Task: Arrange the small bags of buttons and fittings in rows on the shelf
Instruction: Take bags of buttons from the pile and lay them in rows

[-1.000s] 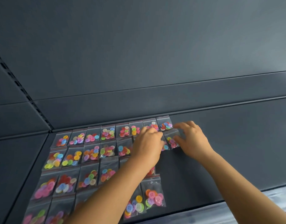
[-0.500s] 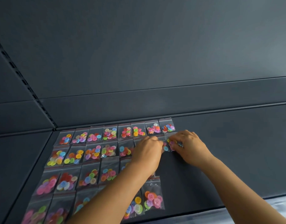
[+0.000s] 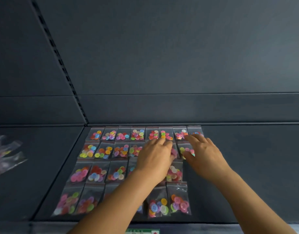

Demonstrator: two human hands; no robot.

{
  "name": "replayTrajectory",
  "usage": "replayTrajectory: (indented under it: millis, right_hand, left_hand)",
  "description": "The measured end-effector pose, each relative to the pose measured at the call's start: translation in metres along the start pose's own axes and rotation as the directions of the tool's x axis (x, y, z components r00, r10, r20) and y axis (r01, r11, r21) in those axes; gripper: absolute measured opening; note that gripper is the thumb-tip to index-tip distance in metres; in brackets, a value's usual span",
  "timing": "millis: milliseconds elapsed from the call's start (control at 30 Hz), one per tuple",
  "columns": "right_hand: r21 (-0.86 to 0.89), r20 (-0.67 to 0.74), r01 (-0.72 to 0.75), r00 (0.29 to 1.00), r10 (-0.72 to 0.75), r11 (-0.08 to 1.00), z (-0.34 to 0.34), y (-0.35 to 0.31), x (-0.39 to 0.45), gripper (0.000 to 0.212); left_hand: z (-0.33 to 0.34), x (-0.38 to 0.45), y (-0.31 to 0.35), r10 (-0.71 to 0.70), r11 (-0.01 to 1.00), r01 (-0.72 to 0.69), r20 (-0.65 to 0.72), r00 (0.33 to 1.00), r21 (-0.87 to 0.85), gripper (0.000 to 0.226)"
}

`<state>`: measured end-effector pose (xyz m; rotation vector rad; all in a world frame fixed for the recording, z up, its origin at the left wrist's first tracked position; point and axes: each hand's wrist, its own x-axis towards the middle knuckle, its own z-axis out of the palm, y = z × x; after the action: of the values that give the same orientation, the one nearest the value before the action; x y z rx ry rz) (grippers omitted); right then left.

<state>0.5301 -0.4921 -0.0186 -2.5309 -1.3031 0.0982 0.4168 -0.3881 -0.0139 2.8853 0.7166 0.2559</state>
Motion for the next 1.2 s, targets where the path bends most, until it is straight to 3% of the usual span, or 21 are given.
replayTrajectory:
  millis: [300,700,1067,1200]
  right_hand:
    - [0.009,0.056,0.214,0.975,-0.214,0.977,0.014,-0.122,0.000,0.057]
    - [0.066,0.110,0.342,0.931,-0.347,0.937,0.085,-0.328,0.007,0.054]
    - [0.097,0.156,0.387,0.904,-0.399,0.917,0.141,-0.448,0.021,0.049]
    - [0.104,0.230,0.466,0.848,-0.477,0.879,0.158,-0.468,0.038,0.050]
  left_hand:
    - [-0.047,-0.074,-0.105,-0.187,0.982,0.187,-0.072,0.980,-0.009,0.055]
    - [-0.088,-0.188,-0.294,-0.326,0.945,0.327,-0.106,0.940,-0.006,0.054]
    - [-0.096,-0.229,-0.414,-0.373,0.927,0.374,-0.112,0.921,-0.017,0.058]
    - [-0.094,-0.211,-0.439,-0.301,0.953,0.300,-0.001,0.954,0.045,0.057]
